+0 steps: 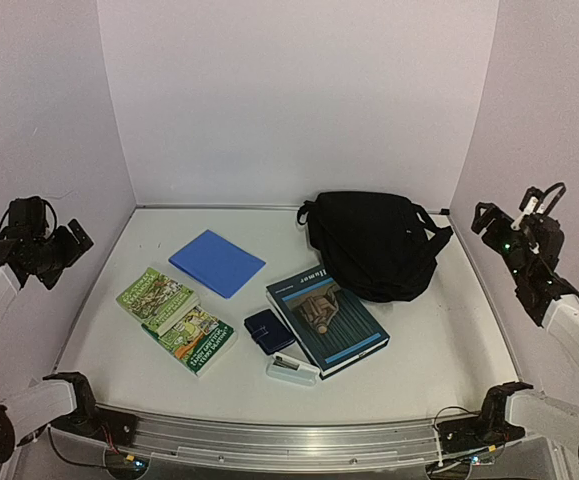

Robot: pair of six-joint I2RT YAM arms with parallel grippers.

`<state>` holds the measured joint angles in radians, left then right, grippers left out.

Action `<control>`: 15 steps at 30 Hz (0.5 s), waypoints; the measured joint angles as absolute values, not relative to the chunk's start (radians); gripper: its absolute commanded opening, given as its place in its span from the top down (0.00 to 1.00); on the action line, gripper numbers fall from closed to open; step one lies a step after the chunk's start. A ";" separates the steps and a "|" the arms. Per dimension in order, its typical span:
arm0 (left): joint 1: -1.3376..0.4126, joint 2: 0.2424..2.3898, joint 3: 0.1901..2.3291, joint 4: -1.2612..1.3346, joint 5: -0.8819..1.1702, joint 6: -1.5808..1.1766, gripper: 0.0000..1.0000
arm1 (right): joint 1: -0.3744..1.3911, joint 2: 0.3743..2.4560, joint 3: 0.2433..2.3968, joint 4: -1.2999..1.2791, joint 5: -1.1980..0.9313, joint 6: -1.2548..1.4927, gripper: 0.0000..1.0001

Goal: Pack the student bag
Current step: Pick up the student bag at the center of the board.

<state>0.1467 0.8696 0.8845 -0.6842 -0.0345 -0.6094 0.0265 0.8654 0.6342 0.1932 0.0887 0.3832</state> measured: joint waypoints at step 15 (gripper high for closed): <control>0.147 1.100 1.169 -0.817 0.141 -0.433 0.00 | 0.029 1.052 0.853 -0.020 0.042 0.357 0.02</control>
<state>0.1467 1.1004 1.1690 -0.8173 0.1410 -0.4328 0.0292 1.0519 0.8532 -0.0204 0.0422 0.3573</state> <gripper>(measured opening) 0.997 0.983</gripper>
